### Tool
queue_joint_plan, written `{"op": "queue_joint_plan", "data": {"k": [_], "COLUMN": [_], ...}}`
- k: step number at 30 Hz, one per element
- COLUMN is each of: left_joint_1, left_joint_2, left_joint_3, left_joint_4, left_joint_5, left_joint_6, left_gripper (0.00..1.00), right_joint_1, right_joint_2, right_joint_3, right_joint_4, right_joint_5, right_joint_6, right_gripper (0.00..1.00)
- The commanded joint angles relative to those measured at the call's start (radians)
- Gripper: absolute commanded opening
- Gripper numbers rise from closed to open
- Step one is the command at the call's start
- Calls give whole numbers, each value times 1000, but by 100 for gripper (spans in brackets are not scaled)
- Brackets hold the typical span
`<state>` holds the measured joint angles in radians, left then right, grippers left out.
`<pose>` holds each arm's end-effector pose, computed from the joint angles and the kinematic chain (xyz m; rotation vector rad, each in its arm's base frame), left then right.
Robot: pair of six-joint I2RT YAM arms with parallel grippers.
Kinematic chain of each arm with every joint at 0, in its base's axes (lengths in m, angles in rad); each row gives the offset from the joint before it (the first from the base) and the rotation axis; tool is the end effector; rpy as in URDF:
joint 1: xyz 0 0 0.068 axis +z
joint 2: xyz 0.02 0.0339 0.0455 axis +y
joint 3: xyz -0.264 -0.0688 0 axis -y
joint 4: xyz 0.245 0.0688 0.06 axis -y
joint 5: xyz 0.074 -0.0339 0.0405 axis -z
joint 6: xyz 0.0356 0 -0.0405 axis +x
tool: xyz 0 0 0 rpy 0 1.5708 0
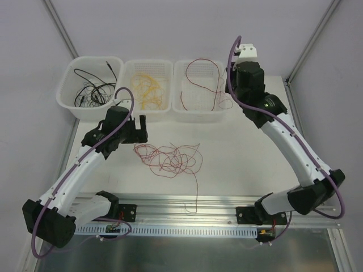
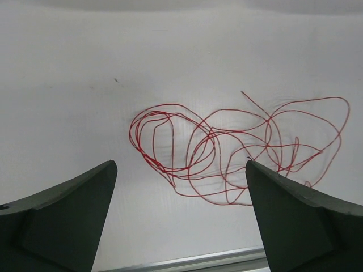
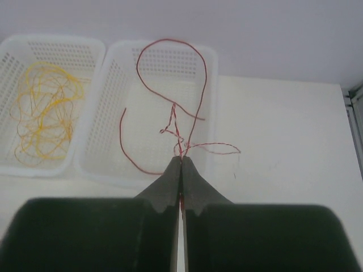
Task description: Untangle the cables
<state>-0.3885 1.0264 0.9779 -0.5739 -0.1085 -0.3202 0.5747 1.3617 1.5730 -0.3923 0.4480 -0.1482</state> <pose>0.2049 -0.0797 0.3236 0.0138 2.2029 -0.2800 0.2573 0.1482 0.4627 -0.2999 1.7083 -0.0788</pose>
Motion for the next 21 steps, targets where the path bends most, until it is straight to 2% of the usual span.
{"op": "queue_joint_plan", "data": {"k": [1, 6, 14, 18, 21], "left_joint_1": [19, 48, 63, 65, 66], "left_joint_2": [17, -11, -61, -72, -77], "left_joint_3": [-30, -87, -139, -137, -139], "left_joint_4": [-14, 38, 46, 46, 46], "left_joint_5": [-46, -74, -109, -125, -125], "left_joint_6": [79, 99, 93, 96, 93], "left_gripper": [99, 99, 99, 99, 99], "right_joint_1": [-38, -71, -105, -127, -137], "right_joint_2": [111, 322, 568, 651, 701], "right_joint_3": [108, 272, 412, 458, 455], "right_joint_4": [180, 253, 366, 377, 377], "right_joint_5": [-57, -98, -193, -298, -318], "right_joint_6": [-45, -74, -70, 19, 59], "right_gripper": [1, 1, 1, 1, 2]}}
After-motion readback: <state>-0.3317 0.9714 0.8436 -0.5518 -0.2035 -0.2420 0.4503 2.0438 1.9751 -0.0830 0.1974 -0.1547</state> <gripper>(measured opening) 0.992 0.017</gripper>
